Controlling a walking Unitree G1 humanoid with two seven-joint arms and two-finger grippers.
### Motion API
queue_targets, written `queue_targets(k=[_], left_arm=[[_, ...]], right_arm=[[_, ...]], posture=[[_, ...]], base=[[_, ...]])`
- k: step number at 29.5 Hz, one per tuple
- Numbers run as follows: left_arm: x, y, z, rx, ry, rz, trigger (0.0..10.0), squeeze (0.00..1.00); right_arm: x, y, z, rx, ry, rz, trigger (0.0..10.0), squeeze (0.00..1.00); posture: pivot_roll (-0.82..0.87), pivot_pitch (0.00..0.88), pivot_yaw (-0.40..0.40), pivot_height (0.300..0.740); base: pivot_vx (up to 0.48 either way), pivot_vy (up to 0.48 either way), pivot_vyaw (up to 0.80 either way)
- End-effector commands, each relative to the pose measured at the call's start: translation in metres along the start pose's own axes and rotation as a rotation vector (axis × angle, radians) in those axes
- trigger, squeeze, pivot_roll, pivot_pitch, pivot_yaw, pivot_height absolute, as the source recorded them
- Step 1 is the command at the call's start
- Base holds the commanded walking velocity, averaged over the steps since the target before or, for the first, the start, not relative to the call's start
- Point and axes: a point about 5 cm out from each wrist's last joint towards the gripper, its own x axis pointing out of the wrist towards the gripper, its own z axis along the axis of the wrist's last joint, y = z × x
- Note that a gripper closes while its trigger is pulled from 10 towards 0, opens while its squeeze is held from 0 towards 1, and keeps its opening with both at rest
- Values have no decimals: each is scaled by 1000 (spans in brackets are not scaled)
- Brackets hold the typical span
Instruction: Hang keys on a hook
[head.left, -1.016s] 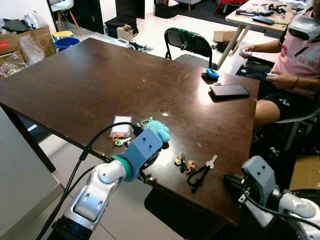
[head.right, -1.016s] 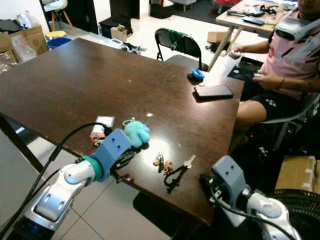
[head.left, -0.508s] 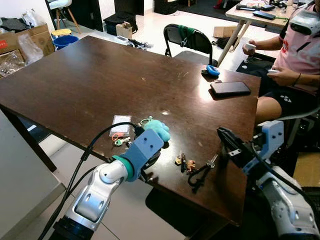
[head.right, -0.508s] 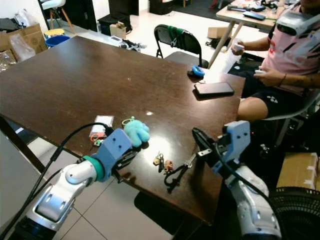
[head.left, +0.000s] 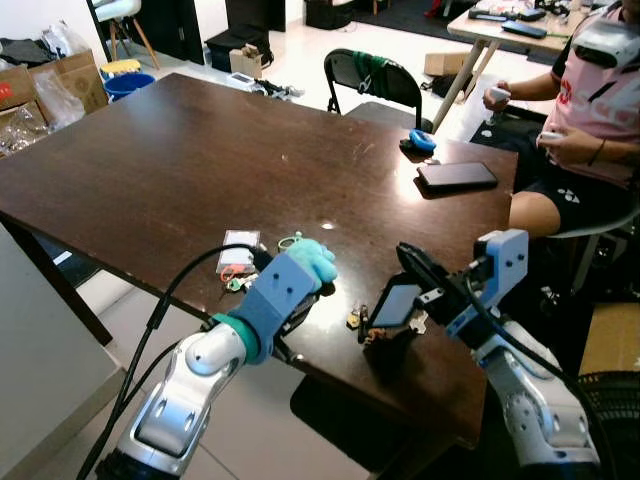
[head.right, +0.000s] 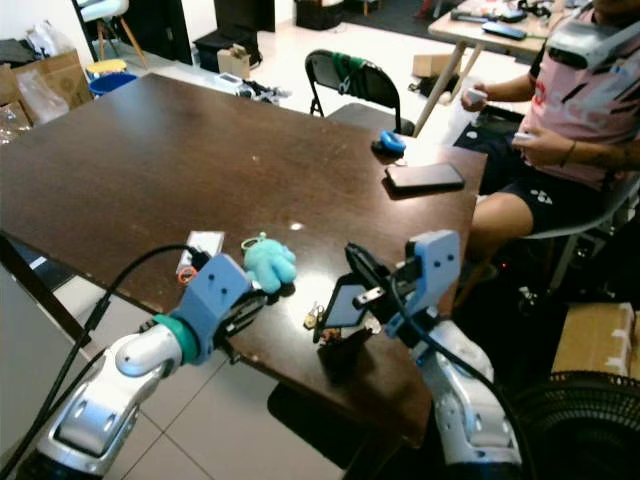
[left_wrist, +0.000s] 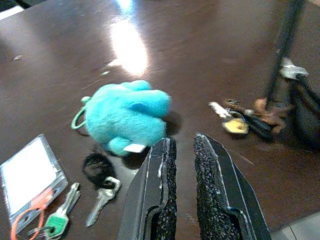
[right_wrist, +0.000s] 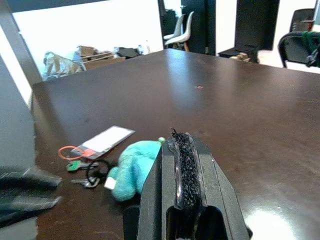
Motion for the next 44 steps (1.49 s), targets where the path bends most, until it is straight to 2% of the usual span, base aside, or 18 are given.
queue_targets(k=[1,4,5,9,13,15,18,22,24,26,27,28,29,39,40,41,42,44], left_arm=[[-2,-12,-5,3,40,-57,10000,0],[2,-16,0,-10,25,-75,10000,0],[17,-13,21,-30,-50,-69,10000,0],[32,-8,47,-29,-136,-75,10000,0],[35,-9,53,-10,-156,-96,10000,0],[39,-20,44,51,-101,-149,10000,0],[46,-31,29,76,-11,-189,10000,0],[55,-43,1,41,144,-215,10000,0],[55,-43,1,41,144,-215,10000,0],[55,-48,-16,22,209,-213,10000,0],[54,-49,-21,10,226,-207,10000,573],[53,-50,-24,4,235,-201,10000,573],[54,-49,-26,-18,248,-185,10000,1000],[61,-36,-26,-141,275,-120,10000,1000],[63,-33,-24,-178,275,-118,10000,753],[63,-33,-24,-178,275,-118,10000,753],[64,-33,-23,-201,274,-118,10000,0],[66,-31,-20,-232,267,-123,10000,0]], right_arm=[[-2,-7,2,-9,0,-26,10000,0],[-3,-12,2,-15,4,-51,10000,0],[-6,-23,5,-26,-4,-114,10000,0],[-10,-34,14,-51,-21,-159,10000,0],[-12,-36,17,-64,-21,-167,10000,0],[-15,-40,17,-81,-7,-176,10000,0],[-17,-44,14,-94,13,-185,10000,0],[-17,-53,8,-116,45,-208,10000,0],[-17,-53,8,-116,45,-208,10000,0],[-18,-57,7,-123,59,-218,10000,0],[-19,-58,6,-124,64,-221,10000,0],[-19,-58,5,-124,67,-222,10000,0],[-19,-58,4,-122,70,-223,10000,0],[-18,-58,-4,-115,88,-221,10000,0],[-18,-58,-5,-115,91,-221,10000,0],[-18,-58,-5,-115,91,-221,10000,0],[-18,-58,-5,-115,92,-221,10000,0],[-18,-59,-6,-115,95,-222,10000,0]], posture=[[53,105,110,740],[53,105,111,740],[40,102,110,740],[34,101,111,740],[21,99,114,740],[16,99,111,740],[23,98,108,740],[26,94,107,740],[26,94,107,740],[28,96,105,740],[32,97,105,740],[32,97,105,740],[35,99,104,740],[43,106,103,740],[42,109,102,740],[42,109,102,740],[42,111,103,740],[43,117,101,740]], base=[[0,0,0],[0,0,0],[0,0,0],[0,0,0],[0,0,0],[0,0,0],[0,0,0],[0,0,0],[0,0,0],[0,0,0],[0,0,0],[0,0,0],[0,0,0],[0,0,0],[0,0,0],[0,0,0],[0,0,0],[0,0,0]])
